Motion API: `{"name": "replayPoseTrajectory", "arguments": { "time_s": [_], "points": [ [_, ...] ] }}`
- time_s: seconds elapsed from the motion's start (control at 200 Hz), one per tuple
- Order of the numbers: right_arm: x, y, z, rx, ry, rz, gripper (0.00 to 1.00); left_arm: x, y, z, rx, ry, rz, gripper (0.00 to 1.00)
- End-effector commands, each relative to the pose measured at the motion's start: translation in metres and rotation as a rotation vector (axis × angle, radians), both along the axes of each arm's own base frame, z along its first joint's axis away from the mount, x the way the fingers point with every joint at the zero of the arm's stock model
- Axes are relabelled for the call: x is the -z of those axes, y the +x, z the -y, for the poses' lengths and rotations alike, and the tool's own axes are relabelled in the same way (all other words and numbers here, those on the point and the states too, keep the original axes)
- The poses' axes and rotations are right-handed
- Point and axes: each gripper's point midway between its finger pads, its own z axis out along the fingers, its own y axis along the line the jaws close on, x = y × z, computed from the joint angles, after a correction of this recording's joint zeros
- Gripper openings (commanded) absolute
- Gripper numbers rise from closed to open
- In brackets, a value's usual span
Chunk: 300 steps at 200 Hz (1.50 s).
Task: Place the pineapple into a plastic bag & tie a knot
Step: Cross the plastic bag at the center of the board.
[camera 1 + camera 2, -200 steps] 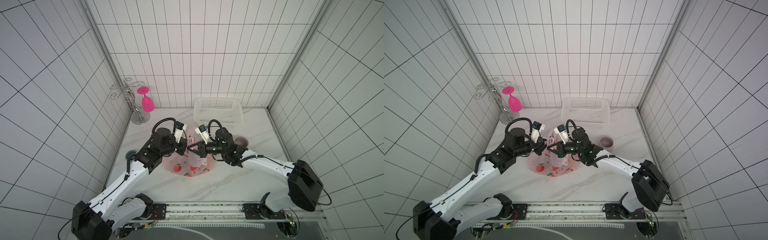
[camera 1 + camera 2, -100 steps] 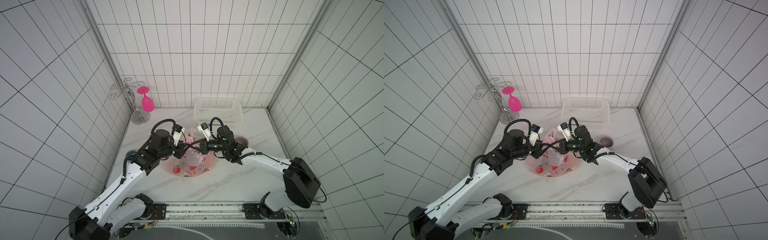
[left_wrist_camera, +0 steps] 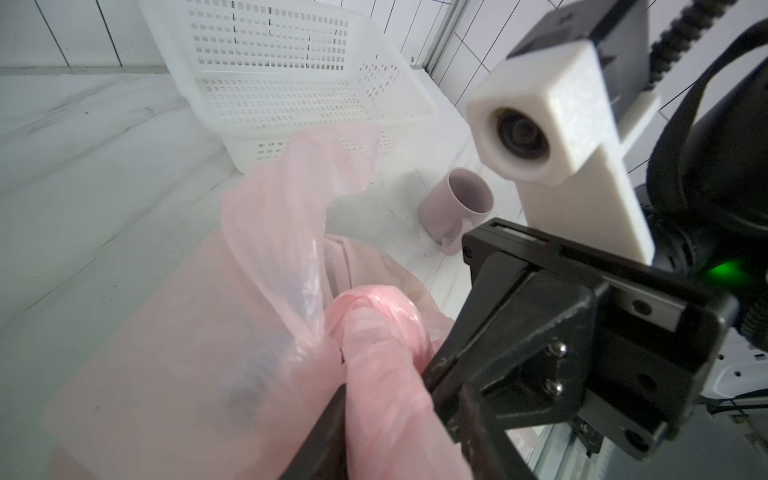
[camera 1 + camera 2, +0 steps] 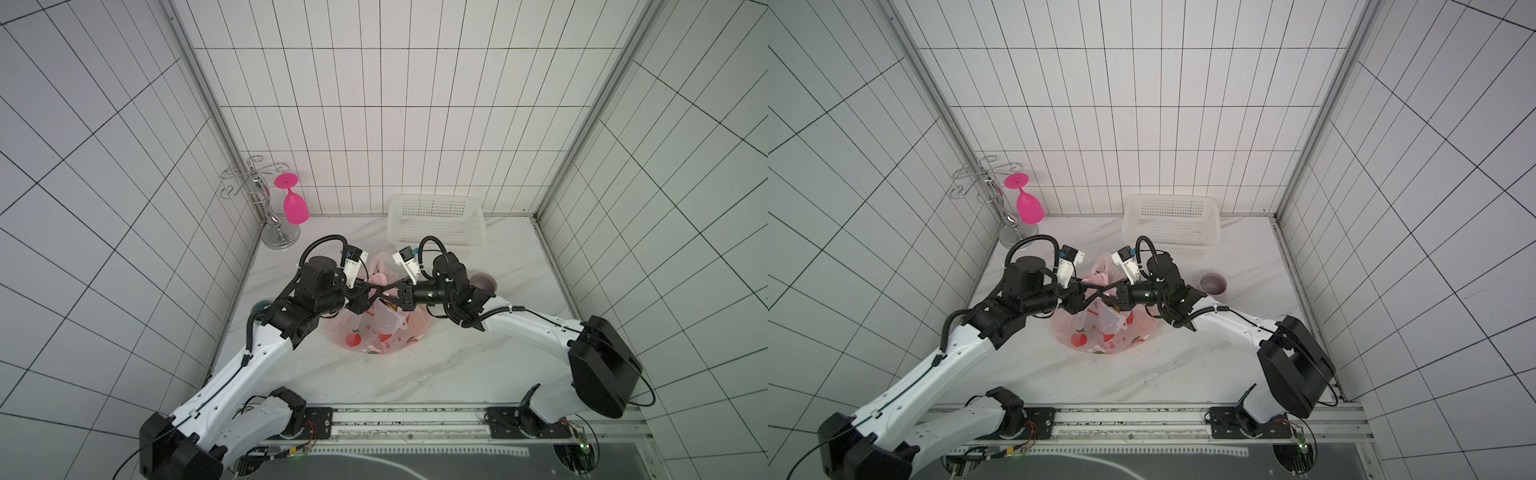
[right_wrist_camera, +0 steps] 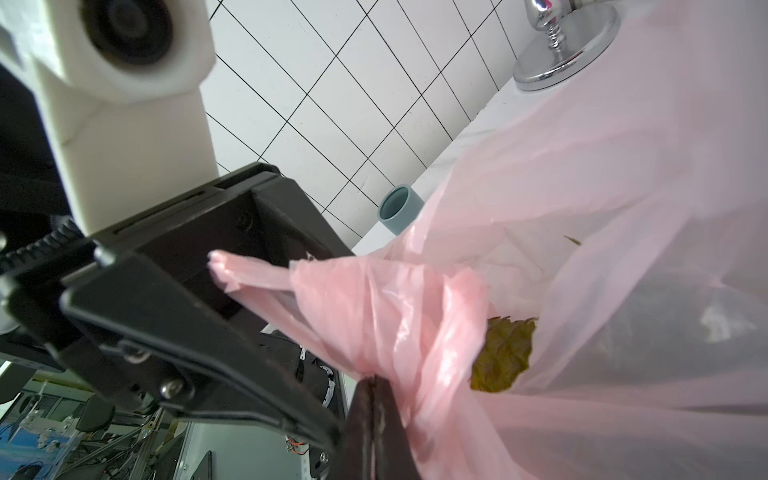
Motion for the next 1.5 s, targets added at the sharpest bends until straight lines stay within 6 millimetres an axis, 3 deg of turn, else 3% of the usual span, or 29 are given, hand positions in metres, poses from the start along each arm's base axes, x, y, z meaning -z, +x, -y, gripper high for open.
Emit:
{"name": "replayPoseTrajectory", "arguments": {
  "time_s": [0.0,0.49,0.685,0.885,1.009,1.134,1.239,1.399,1.494],
  "points": [
    [-0.028,-0.011,-0.001,-0.043,0.053,0.075,0.0,-0.015,0.011,0.001,-0.026,-0.055,0.011,0.41],
    [-0.025,-0.03,-0.012,-0.136,0.027,0.095,0.0,-0.011,0.017,0.011,-0.003,-0.086,-0.029,0.27],
    [-0.031,-0.031,-0.015,-0.161,0.006,0.119,0.0,-0.012,0.015,0.015,0.03,-0.093,-0.02,0.03],
    [-0.068,-0.02,0.007,-0.153,-0.015,0.219,0.39,-0.023,0.014,0.017,0.078,-0.104,0.046,0.0],
    [-0.088,0.003,0.04,-0.058,-0.039,0.287,0.5,-0.033,0.011,0.021,0.136,-0.151,0.082,0.0],
    [-0.094,0.019,0.061,-0.005,-0.085,0.344,0.63,-0.04,0.008,0.028,0.196,-0.187,0.096,0.0],
    [-0.092,0.024,0.059,-0.03,-0.127,0.385,0.72,-0.038,0.007,0.034,0.238,-0.201,0.079,0.0],
    [-0.09,0.024,0.045,-0.111,-0.103,0.403,0.76,-0.034,0.007,0.04,0.278,-0.214,0.054,0.0],
    [-0.078,0.024,0.039,-0.142,-0.13,0.396,0.77,-0.033,0.007,0.042,0.289,-0.217,0.044,0.0]
  ]
}}
